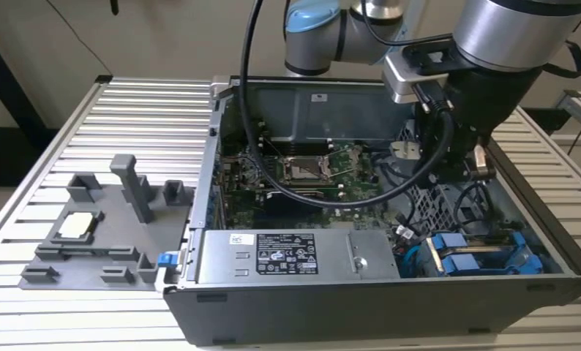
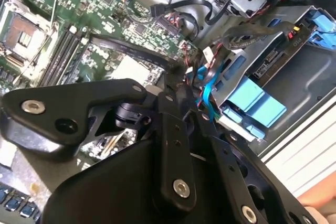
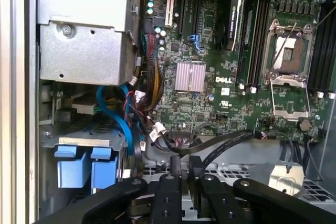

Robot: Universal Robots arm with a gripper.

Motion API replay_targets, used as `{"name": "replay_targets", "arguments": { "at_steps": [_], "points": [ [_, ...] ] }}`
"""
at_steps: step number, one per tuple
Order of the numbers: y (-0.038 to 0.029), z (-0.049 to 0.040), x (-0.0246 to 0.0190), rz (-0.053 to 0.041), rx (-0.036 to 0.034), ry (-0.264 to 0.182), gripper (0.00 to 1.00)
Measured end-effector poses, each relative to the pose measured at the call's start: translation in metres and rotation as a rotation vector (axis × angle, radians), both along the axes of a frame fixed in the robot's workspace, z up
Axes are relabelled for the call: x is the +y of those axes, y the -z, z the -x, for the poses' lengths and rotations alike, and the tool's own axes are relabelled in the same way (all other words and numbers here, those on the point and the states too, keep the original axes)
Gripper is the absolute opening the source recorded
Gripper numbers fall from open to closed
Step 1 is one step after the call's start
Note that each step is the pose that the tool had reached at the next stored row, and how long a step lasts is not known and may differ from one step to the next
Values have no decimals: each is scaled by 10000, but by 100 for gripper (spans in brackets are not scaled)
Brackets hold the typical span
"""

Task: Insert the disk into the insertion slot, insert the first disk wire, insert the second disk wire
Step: 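Insert the second disk wire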

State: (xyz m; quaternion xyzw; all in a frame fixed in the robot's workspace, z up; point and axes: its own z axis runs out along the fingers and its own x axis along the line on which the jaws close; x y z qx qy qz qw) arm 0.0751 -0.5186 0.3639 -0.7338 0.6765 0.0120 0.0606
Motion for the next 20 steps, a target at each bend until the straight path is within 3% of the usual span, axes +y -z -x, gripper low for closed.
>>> {"name": "replay_targets", "arguments": {
  "at_steps": [3, 5, 7, 10, 16, 20],
  "points": [
    [-1, 2, 4, 2, -29, 2, 33],
    [-1, 4, 5, -49, -109, 1, 33],
    [-1, 6, 6, -225, -195, 1, 33],
    [-1, 9, 6, -464, -252, 3, 33],
    [-44, 24, 5, -659, -261, 2, 33],
    [-50, 43, 6, -686, -260, -11, 33]
  ]
}}
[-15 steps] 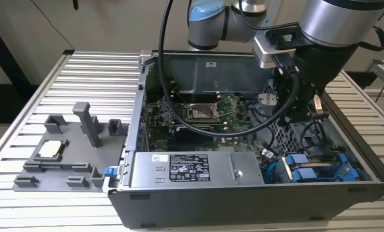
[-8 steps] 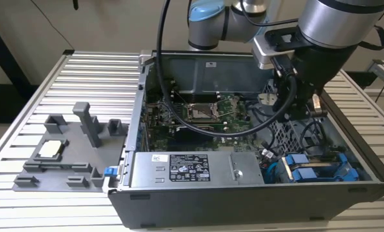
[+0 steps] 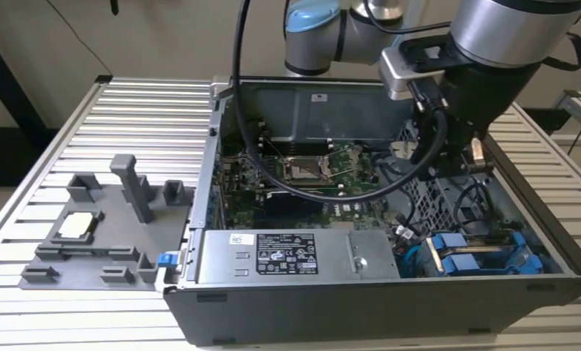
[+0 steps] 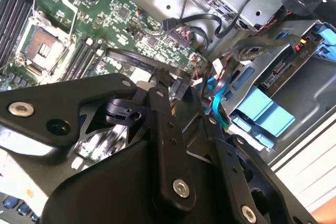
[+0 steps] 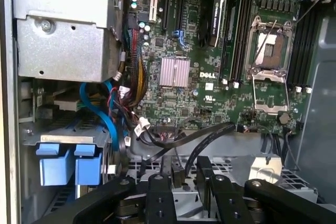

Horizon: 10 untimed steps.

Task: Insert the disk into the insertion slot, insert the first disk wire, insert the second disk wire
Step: 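Insert the second disk wire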

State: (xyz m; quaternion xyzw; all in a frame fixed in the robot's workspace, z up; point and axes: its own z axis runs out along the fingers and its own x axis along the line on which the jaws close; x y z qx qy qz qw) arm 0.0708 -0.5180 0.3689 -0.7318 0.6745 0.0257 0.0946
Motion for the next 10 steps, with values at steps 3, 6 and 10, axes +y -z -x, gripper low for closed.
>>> {"name": "replay_targets", "arguments": {
  "at_steps": [3, 6, 10],
  "points": [
    [-5, 18, 0, 1, 1, -78, 33],
    [-14, 39, 0, -2, 0, -151, 33],
    [-16, 76, 0, 1, 0, -210, 33]
  ]
}}
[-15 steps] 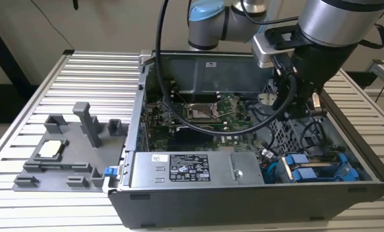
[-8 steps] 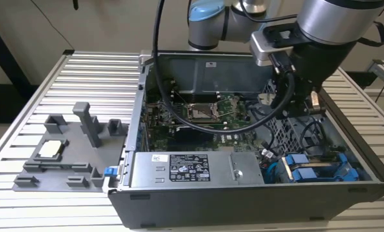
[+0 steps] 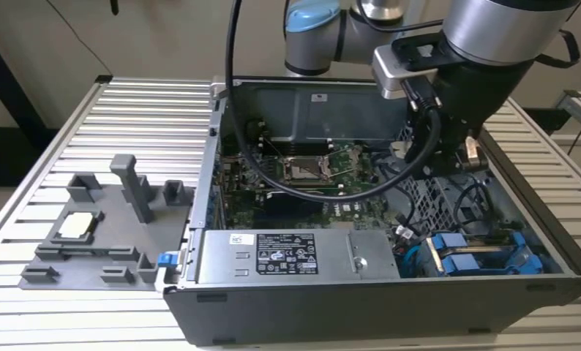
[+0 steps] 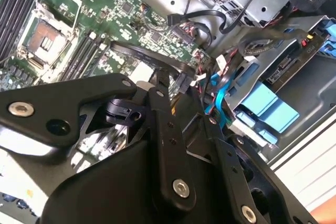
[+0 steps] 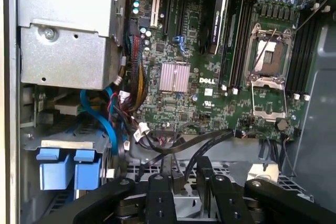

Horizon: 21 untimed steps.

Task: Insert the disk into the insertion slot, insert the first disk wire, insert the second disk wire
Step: 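Insert the second disk wire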

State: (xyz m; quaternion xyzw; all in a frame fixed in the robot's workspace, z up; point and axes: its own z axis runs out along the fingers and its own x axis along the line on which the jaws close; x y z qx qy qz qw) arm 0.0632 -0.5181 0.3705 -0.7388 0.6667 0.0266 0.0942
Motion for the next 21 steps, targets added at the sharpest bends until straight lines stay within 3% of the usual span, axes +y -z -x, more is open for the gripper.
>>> {"name": "replay_targets", "arguments": {
  "at_steps": [3, 4, 9, 12, 13, 16, 20, 21],
  "points": [
    [0, 9, 0, 0, 0, -7, 31],
    [0, 9, 0, -1, 0, -8, 24],
    [0, 11, -4, 0, 0, -6, 24],
    [0, 11, -13, -1, 0, -6, 22],
    [0, 10, -16, -1, 0, -6, 15],
    [0, 10, -22, -1, 0, -6, 15],
    [-116, 10, -26, 1, 1, -6, 17],
    [-115, 10, -26, -4, 0, -6, 23]
  ]
}}
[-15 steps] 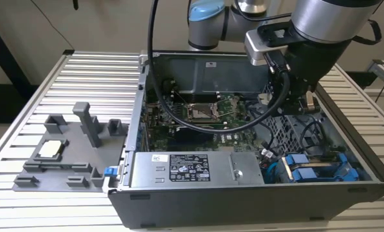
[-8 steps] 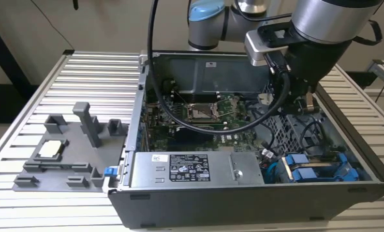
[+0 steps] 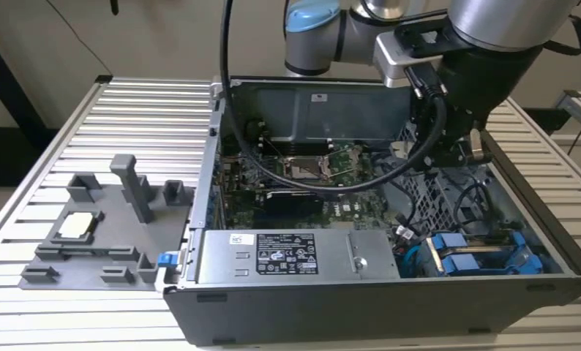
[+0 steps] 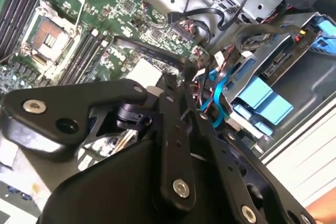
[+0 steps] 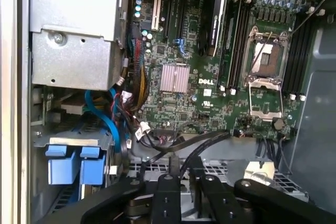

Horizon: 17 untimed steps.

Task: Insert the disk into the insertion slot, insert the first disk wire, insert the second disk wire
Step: 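Insert the second disk wire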

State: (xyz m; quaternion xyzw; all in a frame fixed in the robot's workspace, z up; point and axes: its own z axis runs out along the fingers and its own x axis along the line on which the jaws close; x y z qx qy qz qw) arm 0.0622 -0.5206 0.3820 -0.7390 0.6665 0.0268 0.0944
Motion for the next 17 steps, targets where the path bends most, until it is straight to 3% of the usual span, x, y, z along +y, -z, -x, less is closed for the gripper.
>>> {"name": "replay_targets", "arguments": {
  "at_steps": [1, 2, 4, 8, 14, 17],
  "points": [
    [6, 0, 0, 1, 0, -1, 23],
    [23, -1, 0, 1, -3, -1, 29],
    [58, -15, 0, 2, -6, -2, 29],
    [66, -95, -18, 2, 18, 0, 29],
    [69, -116, -95, 4, 207, 2, 29],
    [73, -125, -97, 5, 229, 1, 29]
  ]
}}
